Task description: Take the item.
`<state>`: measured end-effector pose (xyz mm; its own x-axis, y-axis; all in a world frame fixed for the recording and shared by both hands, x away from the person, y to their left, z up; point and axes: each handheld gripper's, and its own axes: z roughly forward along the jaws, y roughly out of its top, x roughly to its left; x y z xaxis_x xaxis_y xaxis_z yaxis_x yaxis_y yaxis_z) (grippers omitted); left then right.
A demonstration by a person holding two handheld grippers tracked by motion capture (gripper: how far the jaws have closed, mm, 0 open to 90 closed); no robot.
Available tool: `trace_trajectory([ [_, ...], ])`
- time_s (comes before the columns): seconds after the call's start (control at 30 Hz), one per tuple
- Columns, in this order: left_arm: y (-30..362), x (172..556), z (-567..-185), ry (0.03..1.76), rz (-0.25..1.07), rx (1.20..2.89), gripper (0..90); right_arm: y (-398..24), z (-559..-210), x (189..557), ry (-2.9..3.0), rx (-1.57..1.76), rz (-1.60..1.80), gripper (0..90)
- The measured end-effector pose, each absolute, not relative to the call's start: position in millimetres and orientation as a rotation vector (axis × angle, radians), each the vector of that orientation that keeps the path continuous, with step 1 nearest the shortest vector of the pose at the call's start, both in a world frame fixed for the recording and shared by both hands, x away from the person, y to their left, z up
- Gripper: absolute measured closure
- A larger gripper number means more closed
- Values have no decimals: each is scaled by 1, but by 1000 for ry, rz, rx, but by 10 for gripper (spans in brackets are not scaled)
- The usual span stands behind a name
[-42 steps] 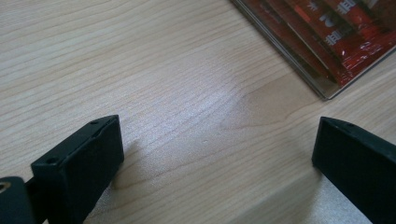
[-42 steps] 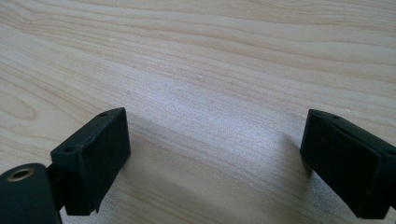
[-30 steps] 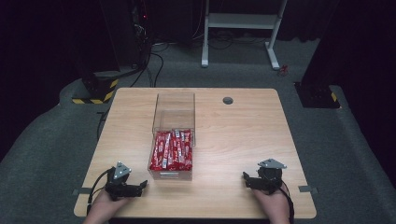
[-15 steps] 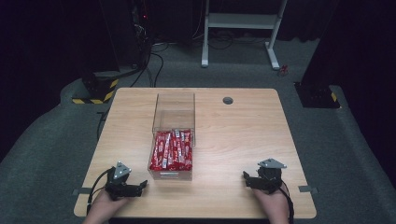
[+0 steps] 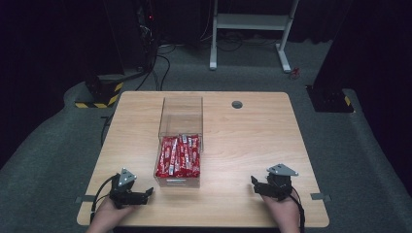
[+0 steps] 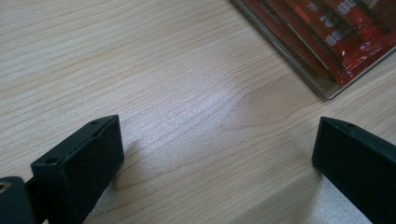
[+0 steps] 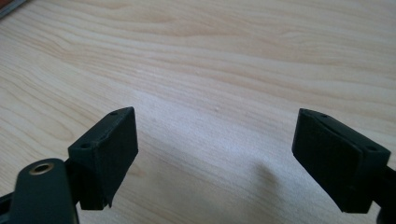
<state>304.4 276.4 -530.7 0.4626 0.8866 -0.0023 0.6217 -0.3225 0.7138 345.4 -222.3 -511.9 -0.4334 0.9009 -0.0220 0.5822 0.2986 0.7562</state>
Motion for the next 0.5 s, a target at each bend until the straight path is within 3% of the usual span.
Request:
trace_trajectory([
  [0.5, 276, 304, -531, 1253, 520, 2057, 25, -199, -500, 346, 2117, 1262, 999, 151],
])
